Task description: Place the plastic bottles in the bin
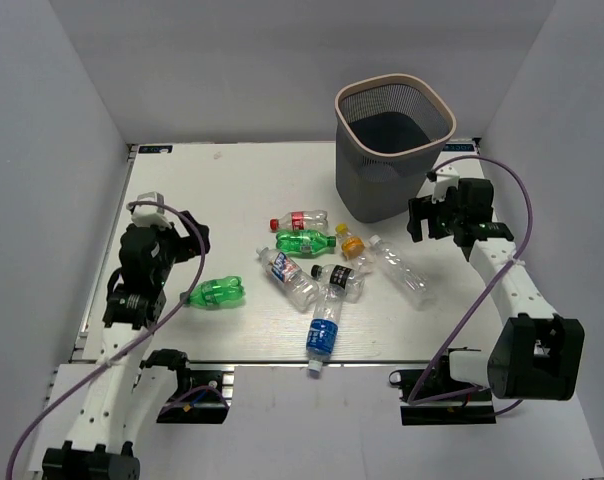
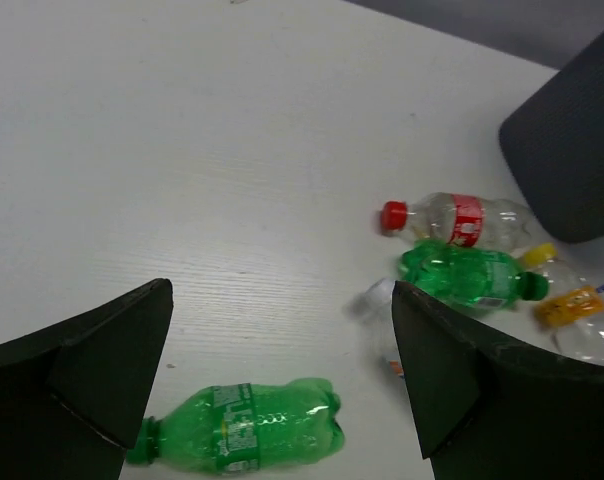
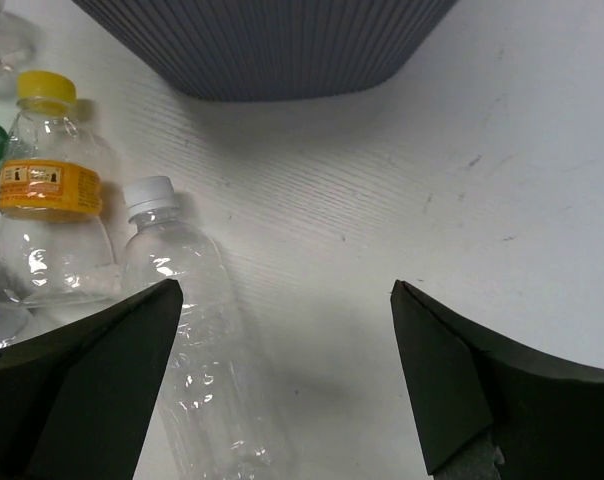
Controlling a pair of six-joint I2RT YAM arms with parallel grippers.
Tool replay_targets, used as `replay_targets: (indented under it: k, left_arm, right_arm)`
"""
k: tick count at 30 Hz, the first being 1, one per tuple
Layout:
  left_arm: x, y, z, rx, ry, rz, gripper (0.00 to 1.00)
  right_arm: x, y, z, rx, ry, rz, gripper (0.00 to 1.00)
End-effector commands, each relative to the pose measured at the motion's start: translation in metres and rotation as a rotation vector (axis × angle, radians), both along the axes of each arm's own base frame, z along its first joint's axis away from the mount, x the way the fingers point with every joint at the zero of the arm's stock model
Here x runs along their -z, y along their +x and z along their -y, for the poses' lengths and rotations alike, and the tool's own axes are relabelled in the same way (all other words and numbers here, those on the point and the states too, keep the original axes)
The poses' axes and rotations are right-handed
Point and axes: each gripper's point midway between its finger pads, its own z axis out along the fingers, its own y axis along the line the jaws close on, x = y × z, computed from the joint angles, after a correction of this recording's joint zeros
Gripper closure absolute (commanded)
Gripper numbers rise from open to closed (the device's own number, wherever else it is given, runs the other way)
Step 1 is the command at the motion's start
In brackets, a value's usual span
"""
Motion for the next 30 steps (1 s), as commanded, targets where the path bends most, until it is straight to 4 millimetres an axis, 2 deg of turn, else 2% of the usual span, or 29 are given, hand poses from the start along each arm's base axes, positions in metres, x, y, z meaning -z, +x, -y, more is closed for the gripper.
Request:
replay_targets:
  k: [1, 7, 8, 10, 11, 13, 14, 15, 16, 18, 19, 20, 21, 22, 24, 25, 26, 27, 28, 29, 30]
  left_arm:
    - [-0.004, -0.006, 0.018, 0.057, -0.089, 0.001, 0.0]
    - [0.003, -0.005, 0.025, 0.098, -0.103, -0.023, 0.0]
    - [0.006, -0.005, 0.028, 0.109, -0.107, -0.034, 0.0]
    - [0.008, -0.004, 0.028, 0.109, -0.106, -0.043, 0.0]
    - [0.006, -0.003, 0.03, 0.122, -0.111, -0.034, 0.0]
    - [0.014, -0.002, 0.034, 0.142, -0.119, -0.066, 0.12]
    - [0.015, -0.001, 0.039, 0.171, -0.119, -0.068, 0.2]
    - [0.018, -0.001, 0.041, 0.182, -0.123, -0.082, 0.43]
    - [0.024, 0.002, 0.044, 0.195, -0.129, -0.103, 0.57]
    - [0.037, 0.001, 0.054, 0.246, -0.152, -0.138, 0.73]
    - [0.042, 0.001, 0.057, 0.259, -0.169, -0.163, 0.73]
    - [0.054, 0.003, 0.063, 0.288, -0.186, -0.206, 0.72]
    - [0.06, 0.002, 0.067, 0.304, -0.196, -0.234, 0.68]
    - [0.062, 0.004, 0.071, 0.324, -0.207, -0.252, 0.51]
    - [0.071, 0.009, 0.073, 0.328, -0.216, -0.306, 0.37]
    - [0.072, 0.01, 0.076, 0.336, -0.215, -0.314, 0.32]
    - [0.077, 0.007, 0.077, 0.342, -0.221, -0.337, 0.3]
    - [0.072, 0.01, 0.077, 0.343, -0.221, -0.327, 0.23]
    - [0.072, 0.01, 0.077, 0.343, -0.221, -0.327, 0.14]
    - [0.072, 0.01, 0.077, 0.343, -0.221, -0.327, 0.14]
    - [0.072, 0.01, 0.077, 0.343, -0.221, -0.327, 0.13]
  right_arm:
    - [0.001, -0.007, 0.012, 0.053, -0.037, -0.011, 0.1]
    - [0.003, -0.011, 0.008, -0.038, -0.078, -0.012, 0.1]
    - [0.011, -0.015, 0.009, -0.049, -0.091, -0.045, 0.1]
    - [0.008, -0.017, 0.004, -0.119, -0.101, -0.059, 0.1]
    - [0.017, -0.019, 0.011, -0.13, -0.149, -0.093, 0.1]
    - [0.013, -0.017, 0.02, -0.11, -0.197, -0.116, 0.1]
    - [0.01, -0.012, 0.021, -0.138, -0.219, -0.12, 0.1]
    - [0.009, -0.013, 0.022, -0.139, -0.224, -0.132, 0.1]
    - [0.004, -0.014, 0.018, -0.161, -0.21, -0.126, 0.1]
    - [-0.002, -0.019, 0.01, -0.248, -0.212, -0.096, 0.1]
    - [-0.005, -0.025, -0.006, -0.327, -0.166, -0.074, 0.12]
    - [0.0, -0.033, -0.014, -0.374, -0.143, -0.086, 0.27]
    - [0.002, -0.042, -0.023, -0.437, -0.129, -0.097, 0.33]
    - [0.007, -0.05, -0.037, -0.503, -0.085, -0.101, 0.36]
    - [0.013, -0.051, -0.046, -0.508, -0.07, -0.121, 0.38]
    - [0.017, -0.049, -0.046, -0.493, -0.074, -0.143, 0.32]
    - [0.023, -0.053, -0.049, -0.494, -0.061, -0.177, 0.32]
    - [0.025, -0.052, -0.051, -0.493, -0.054, -0.19, 0.23]
    - [0.031, -0.056, -0.054, -0.479, -0.052, -0.223, 0.18]
    - [0.031, -0.05, -0.055, -0.47, -0.066, -0.198, 0.13]
    - [0.047, -0.059, -0.056, -0.458, -0.069, -0.234, 0.1]
